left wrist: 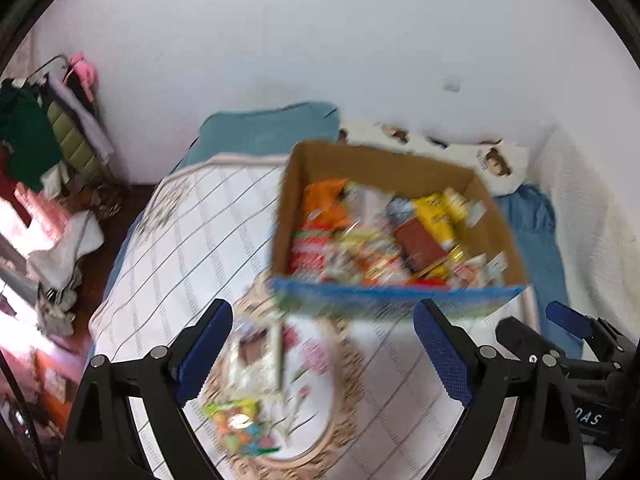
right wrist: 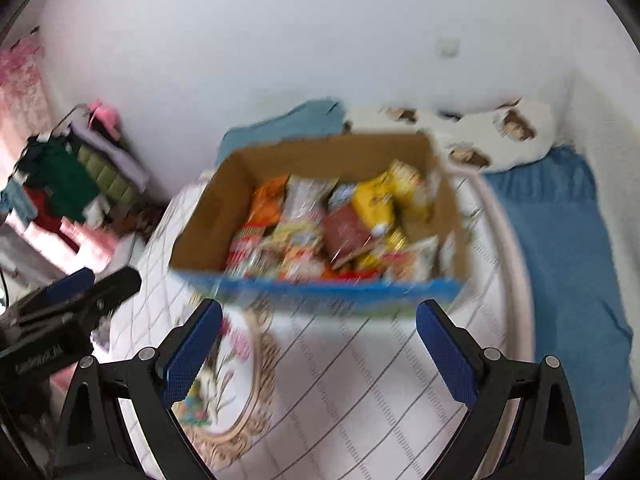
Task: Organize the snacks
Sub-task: 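Move both open grippers back over the Franzzi pack and candy bag, then grasp the Franzzi cookie pack with right gripper while left gripper grasps candy-ball bag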
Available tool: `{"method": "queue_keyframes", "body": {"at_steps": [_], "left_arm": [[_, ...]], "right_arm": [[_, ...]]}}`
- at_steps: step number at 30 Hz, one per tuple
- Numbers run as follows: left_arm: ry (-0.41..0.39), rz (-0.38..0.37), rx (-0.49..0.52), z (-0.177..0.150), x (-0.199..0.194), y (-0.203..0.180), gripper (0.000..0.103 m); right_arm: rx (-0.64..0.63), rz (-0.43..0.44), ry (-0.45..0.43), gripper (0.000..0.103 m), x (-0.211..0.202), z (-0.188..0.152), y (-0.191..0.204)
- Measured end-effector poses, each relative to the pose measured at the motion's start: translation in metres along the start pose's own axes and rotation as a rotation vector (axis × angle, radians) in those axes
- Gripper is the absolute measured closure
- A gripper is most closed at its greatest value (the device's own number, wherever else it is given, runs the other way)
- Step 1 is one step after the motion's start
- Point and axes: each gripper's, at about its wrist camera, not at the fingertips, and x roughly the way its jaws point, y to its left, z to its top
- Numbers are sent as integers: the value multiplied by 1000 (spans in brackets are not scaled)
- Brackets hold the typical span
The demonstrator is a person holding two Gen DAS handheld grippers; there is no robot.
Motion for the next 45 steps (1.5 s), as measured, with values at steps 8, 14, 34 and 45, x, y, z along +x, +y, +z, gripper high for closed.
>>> {"method": "queue_keyframes", "body": {"at_steps": [8,14,34,45], "left_arm": [[222,201,-61,-72,41,86,10],[358,284,-148,-118,71,140,10],[531,-8,-361,-158,140,166,52],[533,-7,-380,-160,145,165,53]], "right_arm": [[15,227,260,34,78,-72,45],[17,321,395,34,134,-105,94],[-76,196,460,29,225,-55,181],[-298,89,474,42,249,-79,194]]}}
